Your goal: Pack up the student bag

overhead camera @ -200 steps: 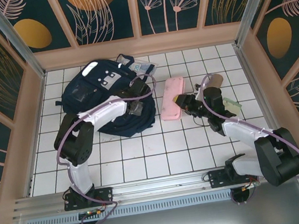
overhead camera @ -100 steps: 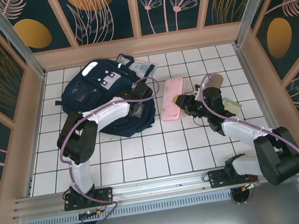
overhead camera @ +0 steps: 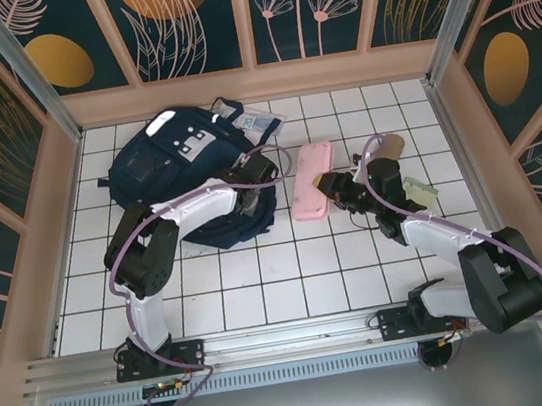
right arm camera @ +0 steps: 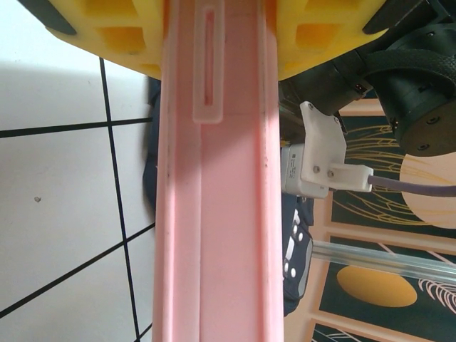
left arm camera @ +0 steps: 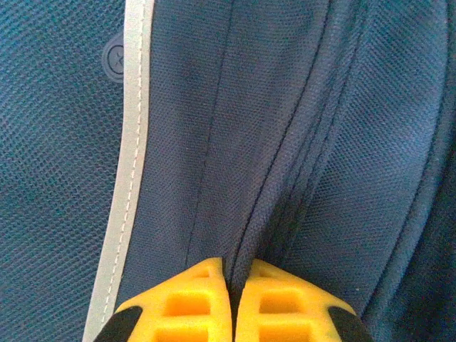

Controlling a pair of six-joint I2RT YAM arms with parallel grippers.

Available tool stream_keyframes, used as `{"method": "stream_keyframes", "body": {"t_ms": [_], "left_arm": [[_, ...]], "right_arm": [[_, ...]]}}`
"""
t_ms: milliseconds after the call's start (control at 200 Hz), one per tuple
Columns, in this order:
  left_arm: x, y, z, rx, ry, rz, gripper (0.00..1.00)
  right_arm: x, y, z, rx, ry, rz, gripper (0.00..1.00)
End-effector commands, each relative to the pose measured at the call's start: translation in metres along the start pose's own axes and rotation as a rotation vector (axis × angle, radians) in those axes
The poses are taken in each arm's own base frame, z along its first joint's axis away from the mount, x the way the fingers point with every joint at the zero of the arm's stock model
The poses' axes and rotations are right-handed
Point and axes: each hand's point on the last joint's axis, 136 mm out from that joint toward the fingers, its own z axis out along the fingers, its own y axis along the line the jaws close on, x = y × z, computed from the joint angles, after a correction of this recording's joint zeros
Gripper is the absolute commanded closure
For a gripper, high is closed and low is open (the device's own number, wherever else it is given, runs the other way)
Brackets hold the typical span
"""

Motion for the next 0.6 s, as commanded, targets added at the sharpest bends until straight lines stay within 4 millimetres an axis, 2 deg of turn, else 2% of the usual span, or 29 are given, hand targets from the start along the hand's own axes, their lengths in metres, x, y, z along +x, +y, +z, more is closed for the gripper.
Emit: {"method": "stream_keyframes", "body": {"t_ms": [0, 190, 220, 240, 295, 395, 500, 520, 540, 595], "left_arm": [[-0.009, 0.041, -0.02, -0.127, -0.044, -0.065, 1.0], [-0.055, 0.083, -0.091, -0.111, -0.206, -0.221, 1.0], [-0.059, 0.087, -0.098, -0.107, -0.22, -0.239, 1.0], [-0.064, 0.096, -0.112, -0.098, -0.252, -0.268, 1.0], [-0.071, 0.108, -0.13, -0.086, -0.285, -0.311, 1.0], [-0.078, 0.123, -0.155, -0.044, -0.325, -0.378, 1.0], [-0.086, 0.13, -0.175, 0.026, -0.358, -0.456, 1.0], [-0.087, 0.13, -0.179, 0.044, -0.365, -0.467, 1.0], [-0.089, 0.129, -0.182, 0.058, -0.372, -0.479, 1.0], [-0.091, 0.131, -0.189, 0.081, -0.387, -0.51, 1.0]], "right_arm": [[-0.007, 0.029, 0.003, -0.093, -0.013, -0.049, 0.8], [0.0, 0.046, 0.021, -0.14, 0.027, -0.051, 0.81], [0.0, 0.05, 0.025, -0.149, 0.032, -0.053, 0.81], [0.001, 0.054, 0.028, -0.157, 0.037, -0.057, 0.81], [0.003, 0.062, 0.036, -0.174, 0.05, -0.06, 0.81], [0.008, 0.078, 0.054, -0.208, 0.076, -0.061, 0.81], [0.018, 0.089, 0.08, -0.233, 0.106, -0.042, 0.81], [0.016, 0.089, 0.085, -0.234, 0.108, -0.036, 0.81], [0.023, 0.092, 0.092, -0.235, 0.124, -0.03, 0.81], [0.029, 0.084, 0.108, -0.197, 0.127, 0.021, 0.83]]}}
